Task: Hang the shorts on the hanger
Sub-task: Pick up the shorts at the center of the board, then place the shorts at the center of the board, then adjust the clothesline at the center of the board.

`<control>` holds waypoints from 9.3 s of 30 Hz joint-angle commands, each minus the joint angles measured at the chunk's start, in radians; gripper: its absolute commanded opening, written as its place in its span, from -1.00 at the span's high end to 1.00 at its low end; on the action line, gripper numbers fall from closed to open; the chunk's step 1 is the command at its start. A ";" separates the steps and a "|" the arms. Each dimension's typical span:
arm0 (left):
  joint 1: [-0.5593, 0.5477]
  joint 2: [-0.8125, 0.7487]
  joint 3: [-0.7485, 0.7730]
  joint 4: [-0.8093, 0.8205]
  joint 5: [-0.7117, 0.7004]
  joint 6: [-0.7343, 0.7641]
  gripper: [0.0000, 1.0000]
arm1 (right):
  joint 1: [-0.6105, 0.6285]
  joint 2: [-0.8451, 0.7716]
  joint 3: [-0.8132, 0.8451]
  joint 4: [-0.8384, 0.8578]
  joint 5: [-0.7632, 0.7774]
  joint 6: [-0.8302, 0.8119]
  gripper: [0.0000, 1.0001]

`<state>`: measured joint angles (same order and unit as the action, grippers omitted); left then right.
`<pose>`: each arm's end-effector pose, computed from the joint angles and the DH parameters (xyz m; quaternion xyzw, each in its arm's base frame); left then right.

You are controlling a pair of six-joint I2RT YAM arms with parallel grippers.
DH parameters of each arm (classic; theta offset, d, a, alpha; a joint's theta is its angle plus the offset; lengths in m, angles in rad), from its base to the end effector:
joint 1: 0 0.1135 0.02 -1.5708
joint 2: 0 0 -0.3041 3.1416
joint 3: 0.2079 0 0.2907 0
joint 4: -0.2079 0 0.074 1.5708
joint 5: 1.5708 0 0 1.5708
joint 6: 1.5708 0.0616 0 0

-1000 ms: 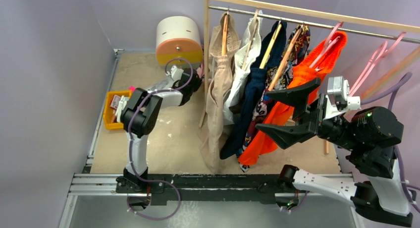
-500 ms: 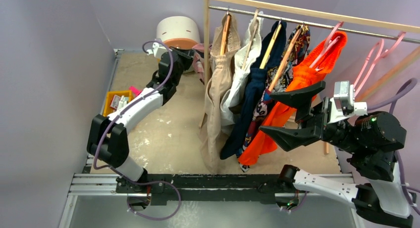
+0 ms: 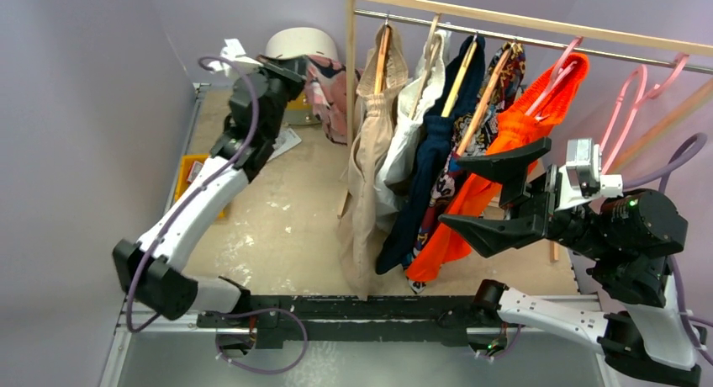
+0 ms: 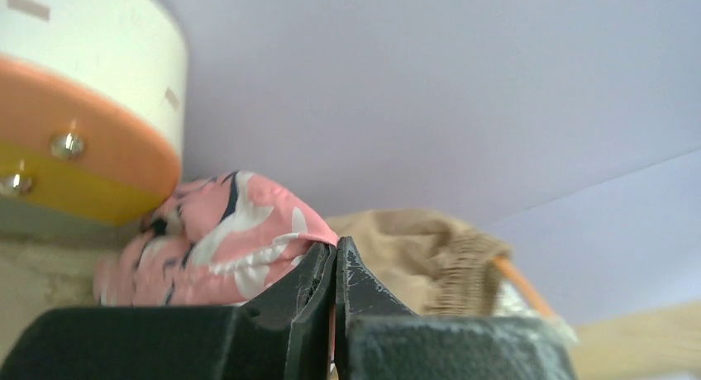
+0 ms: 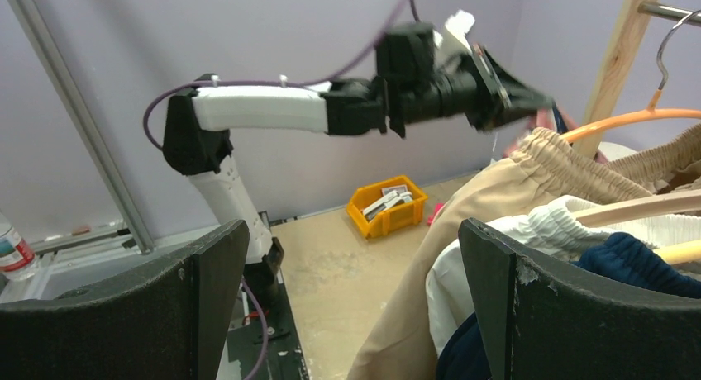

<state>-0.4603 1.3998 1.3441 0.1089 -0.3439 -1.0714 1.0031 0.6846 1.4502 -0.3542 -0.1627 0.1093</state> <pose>0.3563 -0.1535 0.4643 -0.3223 0.6092 -0.4107 0.5969 0.0300 0.0656 0.6001 -0.2973 0.4630 0.4781 0.6847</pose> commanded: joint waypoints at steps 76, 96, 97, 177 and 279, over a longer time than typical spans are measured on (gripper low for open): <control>0.002 -0.636 -0.419 -0.445 0.059 0.302 1.00 | 0.061 0.424 -0.037 0.235 0.280 -0.038 -0.98; 0.002 -0.587 -0.210 -0.413 0.183 0.648 -0.45 | 0.060 0.297 0.078 -0.008 -0.064 -0.106 -0.98; 0.002 -0.578 -0.192 -0.403 0.212 0.667 -0.46 | 0.060 0.296 0.079 -0.013 -0.070 -0.108 -0.98; -0.003 -0.105 -0.343 0.469 0.298 0.874 1.00 | 0.060 0.196 -0.085 -0.090 0.107 -0.026 -0.98; -0.001 -0.272 -0.491 0.376 -0.062 0.989 1.00 | 0.059 0.209 0.012 0.699 1.048 0.439 -0.98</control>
<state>-0.4801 1.1461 0.8394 0.4290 -0.3264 -0.0891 1.0641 0.8753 1.4544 0.2810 0.7029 0.4911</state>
